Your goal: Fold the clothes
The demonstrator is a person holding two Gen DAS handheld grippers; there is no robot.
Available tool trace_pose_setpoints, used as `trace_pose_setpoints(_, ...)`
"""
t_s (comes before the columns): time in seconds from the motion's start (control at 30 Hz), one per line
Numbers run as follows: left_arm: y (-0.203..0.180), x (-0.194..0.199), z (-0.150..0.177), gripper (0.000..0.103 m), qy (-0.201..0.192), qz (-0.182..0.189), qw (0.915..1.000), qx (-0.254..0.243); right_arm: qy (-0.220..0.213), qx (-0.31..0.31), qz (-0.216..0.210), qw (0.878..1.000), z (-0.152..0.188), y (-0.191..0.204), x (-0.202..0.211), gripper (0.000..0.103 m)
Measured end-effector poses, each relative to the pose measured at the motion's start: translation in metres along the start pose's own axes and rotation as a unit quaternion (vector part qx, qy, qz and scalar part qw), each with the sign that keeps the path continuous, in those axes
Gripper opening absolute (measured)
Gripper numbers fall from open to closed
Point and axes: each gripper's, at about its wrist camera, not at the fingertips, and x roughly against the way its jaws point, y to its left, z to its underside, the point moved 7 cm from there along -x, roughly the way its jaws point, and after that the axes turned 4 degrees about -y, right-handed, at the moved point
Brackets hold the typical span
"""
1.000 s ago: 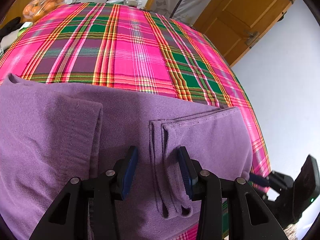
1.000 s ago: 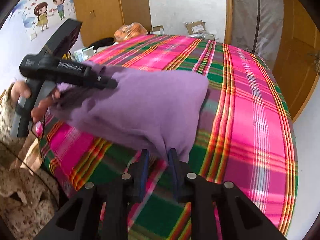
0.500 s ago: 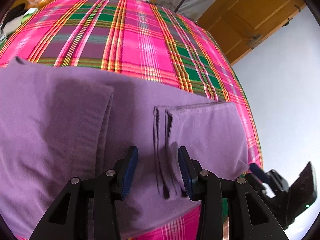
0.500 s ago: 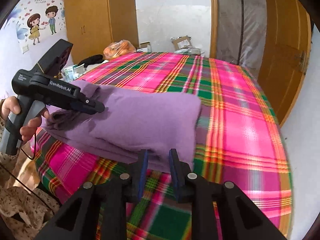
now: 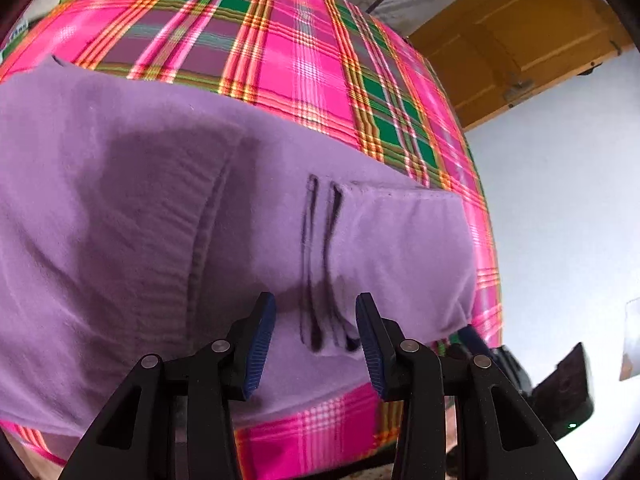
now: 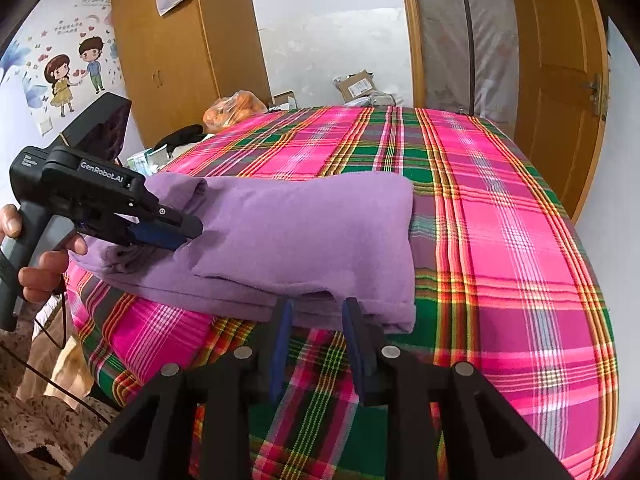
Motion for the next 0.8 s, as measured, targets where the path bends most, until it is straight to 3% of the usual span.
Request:
trace_pose_setpoints(0.4, -0.011, -0.012, -0.002, 0.043, 0.013, 0.026, 0.9991, 0.030, -0.002, -0.008, 0.004, 1.000, -0.001, 0.004, 0.000, 0.027)
trace_pose_setpoints(0.53, -0.010, -0.016, -0.003, 0.021, 0.014, 0.019, 0.9993, 0.029, -0.002, -0.009, 0.008, 1.000, -0.001, 0.005, -0.001, 0.027)
trace_pose_setpoints(0.7, -0.012, -0.017, -0.001, 0.012, 0.013, 0.014, 0.9997, 0.011, -0.003, -0.011, 0.013, 1.000, -0.001, 0.006, -0.001, 0.027)
trace_pose_setpoints(0.8, -0.017, -0.011, -0.004, 0.010, 0.005, 0.036, 0.9993, 0.008, -0.005, -0.010, 0.021, 1.000, 0.000, 0.005, 0.001, 0.027)
